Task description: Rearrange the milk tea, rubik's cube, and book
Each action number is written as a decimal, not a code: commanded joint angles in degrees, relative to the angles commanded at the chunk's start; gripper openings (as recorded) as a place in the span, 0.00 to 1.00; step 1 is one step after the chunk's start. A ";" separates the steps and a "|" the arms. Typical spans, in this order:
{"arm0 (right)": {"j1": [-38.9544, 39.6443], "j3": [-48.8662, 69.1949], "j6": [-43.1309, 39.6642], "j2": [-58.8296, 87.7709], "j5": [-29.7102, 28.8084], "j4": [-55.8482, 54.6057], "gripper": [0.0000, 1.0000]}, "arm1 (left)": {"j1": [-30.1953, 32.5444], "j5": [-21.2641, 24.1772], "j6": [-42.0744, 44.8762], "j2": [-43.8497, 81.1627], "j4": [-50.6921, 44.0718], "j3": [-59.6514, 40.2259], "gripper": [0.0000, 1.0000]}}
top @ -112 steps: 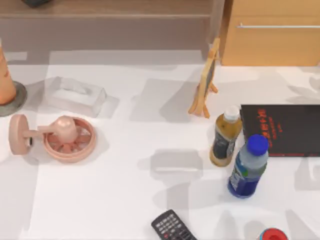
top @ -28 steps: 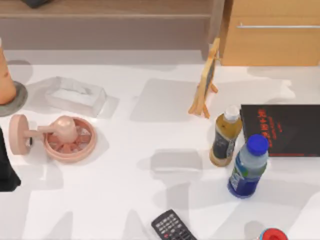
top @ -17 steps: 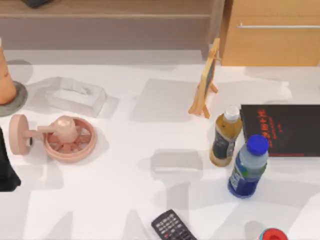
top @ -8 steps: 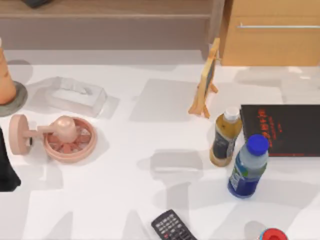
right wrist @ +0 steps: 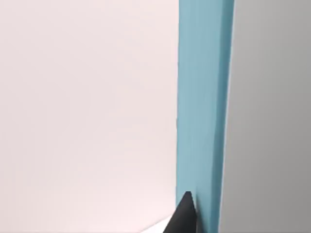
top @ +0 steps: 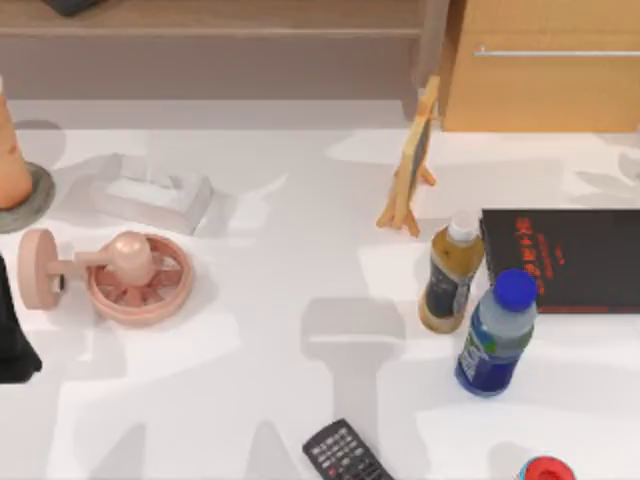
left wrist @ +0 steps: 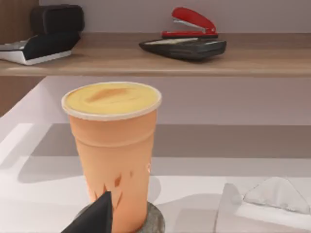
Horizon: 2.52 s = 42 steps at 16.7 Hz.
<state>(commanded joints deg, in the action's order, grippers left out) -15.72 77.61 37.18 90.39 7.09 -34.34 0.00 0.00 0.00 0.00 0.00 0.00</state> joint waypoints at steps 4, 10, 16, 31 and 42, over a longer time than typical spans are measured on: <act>10.98 -12.29 23.30 -10.63 -8.07 -3.25 0.00 | 0.00 0.00 0.00 0.00 0.00 0.00 1.00; 27.37 -36.19 52.42 -12.48 -18.18 -7.41 0.00 | 0.00 0.00 0.00 0.00 0.00 0.00 1.00; 35.88 -56.65 63.89 -1.19 -25.03 -9.23 0.00 | 0.00 0.00 0.00 0.00 0.00 0.00 1.00; 36.48 -59.59 65.21 3.89 -26.31 -10.29 0.00 | 0.00 0.00 0.00 0.00 0.00 0.00 1.00; 35.95 -59.84 64.16 4.10 -26.34 -10.34 0.45 | 0.00 0.00 0.00 0.00 0.00 0.00 1.00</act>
<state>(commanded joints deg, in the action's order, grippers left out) 20.23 17.77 101.34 94.49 -19.25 -44.67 0.00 0.00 0.00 0.00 0.00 0.00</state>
